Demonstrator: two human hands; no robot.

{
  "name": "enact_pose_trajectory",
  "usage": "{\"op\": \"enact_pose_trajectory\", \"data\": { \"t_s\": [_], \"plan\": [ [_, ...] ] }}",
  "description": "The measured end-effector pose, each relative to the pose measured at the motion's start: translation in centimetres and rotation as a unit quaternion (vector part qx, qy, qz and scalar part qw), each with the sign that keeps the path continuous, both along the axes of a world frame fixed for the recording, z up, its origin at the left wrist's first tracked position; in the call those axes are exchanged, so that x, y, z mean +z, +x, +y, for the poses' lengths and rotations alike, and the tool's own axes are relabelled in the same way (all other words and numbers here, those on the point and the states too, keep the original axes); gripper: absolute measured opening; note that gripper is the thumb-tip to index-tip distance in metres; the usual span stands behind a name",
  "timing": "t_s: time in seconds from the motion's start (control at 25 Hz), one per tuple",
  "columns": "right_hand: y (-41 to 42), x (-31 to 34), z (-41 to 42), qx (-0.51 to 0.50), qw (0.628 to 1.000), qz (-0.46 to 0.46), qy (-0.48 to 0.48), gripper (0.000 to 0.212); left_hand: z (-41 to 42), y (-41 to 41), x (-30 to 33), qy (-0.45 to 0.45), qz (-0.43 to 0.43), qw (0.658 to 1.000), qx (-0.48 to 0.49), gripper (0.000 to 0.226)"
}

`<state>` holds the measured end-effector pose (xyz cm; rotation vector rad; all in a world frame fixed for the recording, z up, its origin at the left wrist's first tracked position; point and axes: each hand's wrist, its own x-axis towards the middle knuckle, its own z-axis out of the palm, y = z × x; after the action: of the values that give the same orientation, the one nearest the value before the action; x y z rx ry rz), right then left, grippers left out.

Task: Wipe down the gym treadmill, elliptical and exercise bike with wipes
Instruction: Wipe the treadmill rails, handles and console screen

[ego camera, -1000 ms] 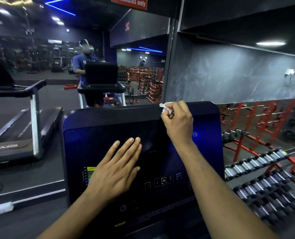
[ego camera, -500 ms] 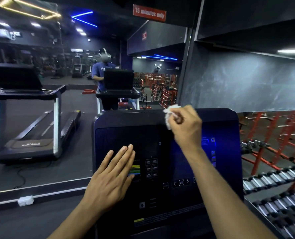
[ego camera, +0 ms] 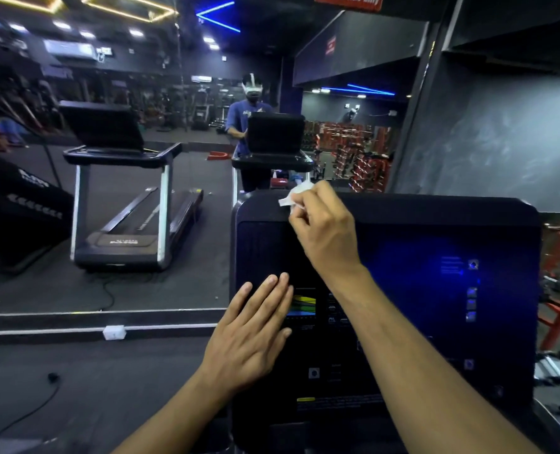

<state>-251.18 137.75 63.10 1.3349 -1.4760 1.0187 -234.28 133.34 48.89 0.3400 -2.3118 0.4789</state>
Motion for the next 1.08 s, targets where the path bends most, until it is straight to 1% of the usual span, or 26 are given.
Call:
{"op": "enact_pose_trajectory", "data": {
  "t_s": [0.24,0.36,0.4,0.44,0.52,0.6,0.68,0.76,0.88,1.0,1.08],
  "plan": [
    [3.7,0.2,-3.2,0.042,0.995,0.083,0.03,0.012,0.4,0.6,-1.5,0.005,0.016,1.0,0.0,0.056],
    [4.6,-0.2,-3.4,0.093,0.981,0.128,0.114,0.009,0.4,0.7,-1.4,0.005,0.023,1.0,-0.004,0.055],
    [4.6,-0.2,-3.1,0.114,0.974,0.125,0.148,0.008,0.4,0.7,-1.4,0.007,0.023,1.0,-0.007,0.055],
    [4.6,-0.2,-2.5,0.14,0.968,0.106,0.179,0.008,0.4,0.8,-1.5,0.011,0.022,1.0,-0.008,0.055],
    [4.3,-0.1,-0.3,0.193,0.957,0.026,0.215,0.008,0.5,0.9,-1.5,0.019,0.017,1.0,-0.01,0.056],
    [3.5,-0.5,2.9,0.22,0.951,-0.068,0.208,0.01,0.6,1.1,-1.6,0.027,0.016,0.999,-0.016,0.057],
    [1.9,-1.5,6.8,0.21,0.95,-0.147,0.179,0.013,1.0,1.1,-1.3,0.046,0.026,0.998,-0.032,0.056],
    [0.2,-2.6,10.7,0.169,0.952,-0.214,0.139,0.016,1.8,0.4,-0.3,0.055,0.03,0.996,-0.058,0.055],
    [-3.1,-4.1,15.7,0.079,0.947,-0.301,0.08,0.02,3.1,-2.4,2.5,0.033,0.015,0.993,-0.111,0.056],
    [-7.9,-4.8,20.2,-0.024,0.937,-0.347,-0.007,0.02,4.1,-6.6,5.5,-0.011,-0.022,0.987,-0.158,0.061],
    [-11.5,-4.4,23.0,-0.093,0.924,-0.365,-0.065,0.019,4.5,-9.8,7.1,-0.051,-0.058,0.982,-0.173,0.065]
  ]
}}
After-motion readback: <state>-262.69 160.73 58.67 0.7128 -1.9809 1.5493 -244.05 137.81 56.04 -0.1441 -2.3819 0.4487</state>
